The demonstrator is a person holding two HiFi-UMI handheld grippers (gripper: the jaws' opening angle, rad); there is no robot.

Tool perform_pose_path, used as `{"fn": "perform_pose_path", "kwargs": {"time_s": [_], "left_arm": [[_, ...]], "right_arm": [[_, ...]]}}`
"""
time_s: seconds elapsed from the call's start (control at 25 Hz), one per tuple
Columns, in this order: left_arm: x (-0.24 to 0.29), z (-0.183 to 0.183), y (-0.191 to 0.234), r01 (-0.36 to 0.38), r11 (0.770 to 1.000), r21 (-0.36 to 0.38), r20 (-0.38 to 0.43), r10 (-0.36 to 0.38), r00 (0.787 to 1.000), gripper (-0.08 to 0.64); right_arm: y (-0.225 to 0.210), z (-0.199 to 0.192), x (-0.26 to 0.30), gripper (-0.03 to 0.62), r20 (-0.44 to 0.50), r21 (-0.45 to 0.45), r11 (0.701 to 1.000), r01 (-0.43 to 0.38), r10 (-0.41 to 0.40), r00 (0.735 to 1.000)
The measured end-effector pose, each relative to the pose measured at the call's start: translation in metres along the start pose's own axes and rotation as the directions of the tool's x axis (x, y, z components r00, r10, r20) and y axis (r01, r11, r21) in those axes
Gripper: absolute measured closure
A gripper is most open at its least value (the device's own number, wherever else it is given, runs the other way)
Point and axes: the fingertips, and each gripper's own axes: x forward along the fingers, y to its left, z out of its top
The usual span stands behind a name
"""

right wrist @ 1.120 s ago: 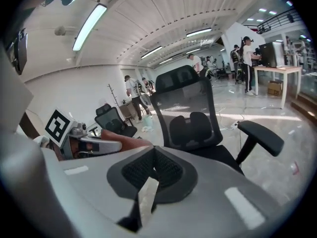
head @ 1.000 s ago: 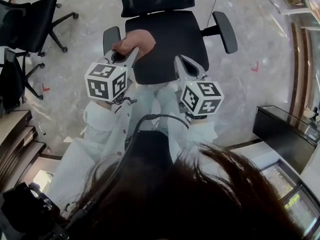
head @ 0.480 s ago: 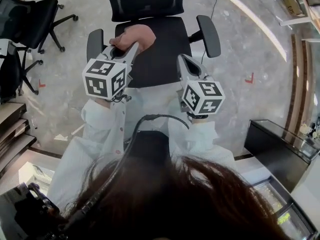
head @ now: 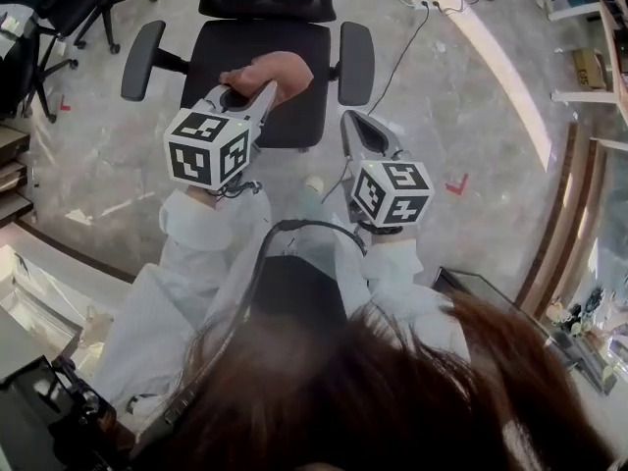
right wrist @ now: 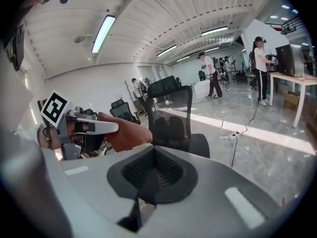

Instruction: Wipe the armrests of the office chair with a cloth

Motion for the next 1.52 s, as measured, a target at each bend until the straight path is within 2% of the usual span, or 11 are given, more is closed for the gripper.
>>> {"fn": "perform_pose_path", "kwargs": {"time_s": [0.28,0.48,0.64,0.76,0.96,1.04,1.12,1.2,1.32,1.52], "left_arm": [[0.040,0.002,-0.049,0.043,0.998,0.040,-0.062,-0.041,0.997,0.525],[0.083,0.011,-0.060,0.080,0.997,0.010,-0.064,-0.079,0.995,0.525],[0.139,0.015,-0.049,0.089,0.995,-0.040,-0.070,-0.092,0.993,0.525],[0.186,0.013,-0.038,0.093,0.995,-0.046,-0.095,-0.097,0.991,0.525],[0.270,0.021,-0.009,0.070,0.992,-0.106,-0.128,-0.083,0.988,0.525],[0.296,0.021,-0.008,0.079,0.987,-0.140,-0.137,-0.099,0.986,0.525],[0.315,0.010,-0.014,0.101,0.979,-0.176,-0.159,-0.130,0.979,0.525],[0.327,-0.009,-0.017,0.099,0.976,-0.195,-0.225,-0.142,0.964,0.525],[0.330,-0.043,-0.014,0.073,0.984,-0.161,-0.352,-0.127,0.927,0.525],[0.318,-0.063,-0.013,0.068,0.980,-0.189,-0.393,-0.139,0.909,0.525]], "right_arm": [[-0.042,-0.002,-0.028,0.591,0.007,0.054,0.998,0.037,-0.037,0.999],[-0.070,-0.006,-0.031,0.591,-0.007,0.077,0.995,0.059,-0.059,0.998],[-0.090,-0.017,-0.020,0.591,-0.050,0.108,0.992,0.066,-0.060,0.997],[-0.099,-0.025,-0.009,0.591,-0.093,0.112,0.990,0.082,-0.071,0.993],[-0.114,-0.027,0.016,0.591,-0.142,0.032,0.998,0.060,-0.055,0.988],[-0.121,-0.034,0.021,0.591,-0.163,0.034,0.998,0.058,-0.052,0.985],[-0.127,-0.044,0.019,0.591,-0.183,0.071,0.995,0.074,-0.060,0.981],[-0.132,-0.048,0.019,0.591,-0.184,0.102,0.992,0.079,-0.059,0.981],[-0.134,-0.046,0.019,0.591,-0.173,0.112,0.991,0.066,-0.046,0.984],[-0.138,-0.043,0.022,0.591,-0.172,0.110,0.992,0.065,-0.045,0.984]]}}
